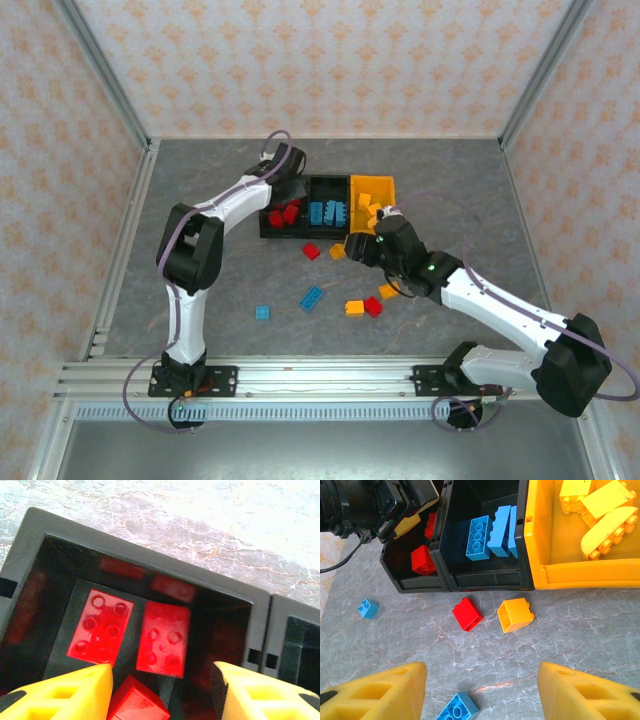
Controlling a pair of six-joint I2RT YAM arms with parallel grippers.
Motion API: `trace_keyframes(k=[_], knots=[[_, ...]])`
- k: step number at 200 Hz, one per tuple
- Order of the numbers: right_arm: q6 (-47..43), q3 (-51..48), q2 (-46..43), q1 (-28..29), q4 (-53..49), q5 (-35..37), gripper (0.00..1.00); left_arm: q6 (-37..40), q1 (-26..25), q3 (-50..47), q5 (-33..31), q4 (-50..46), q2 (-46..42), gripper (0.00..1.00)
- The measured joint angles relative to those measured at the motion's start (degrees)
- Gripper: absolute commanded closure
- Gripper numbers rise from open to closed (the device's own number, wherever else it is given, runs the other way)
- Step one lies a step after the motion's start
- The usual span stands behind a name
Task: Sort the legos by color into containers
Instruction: Place the lego in the container, then pick up the lego from the middle-left of the table.
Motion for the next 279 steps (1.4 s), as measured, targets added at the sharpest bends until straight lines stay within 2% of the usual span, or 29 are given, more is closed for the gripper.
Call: trace_keyframes(k=[28,85,103,160,173,181,223,279], knots=[[-0.02,0.0,0.0,0.0,0.0,0.02,0.39,0.0,-0.42,-5.14,0.0,0.37,-5.86,0.44],[-0.09,0.42,0.61,0.0,0.42,-0.09,0.39,0.92,-0.33,-20.06,-1.18,2.19,-24.81,0.42],[-0.09,0.44,1.66,0.02,1.55,-0.85,0.38,1.05,0.15,-24.55,-1.64,2.54,-28.87,0.38],[-2.29,4.13,8.31,3.52,4.46,-4.48,0.35,0.85,7.74,-37.48,-5.14,2.21,-38.32,0.27],[-2.75,4.96,9.16,4.11,5.31,-5.29,0.35,0.81,9.4,-39.39,-6.05,2.08,-39.19,0.26],[-3.13,5.35,9.55,4.2,5.64,-5.7,0.35,0.57,10.47,-40.46,-6.54,2.01,-39.41,0.22],[-3.93,5.64,10.1,4.24,6.19,-6.05,0.35,-3.63,14.38,-47.36,-7.78,3.13,-38.88,0.22],[-4.13,5.64,10.1,4.24,6.12,-5.51,0.36,-6.32,15.63,-48.5,-8.22,7.32,-29.22,0.23]])
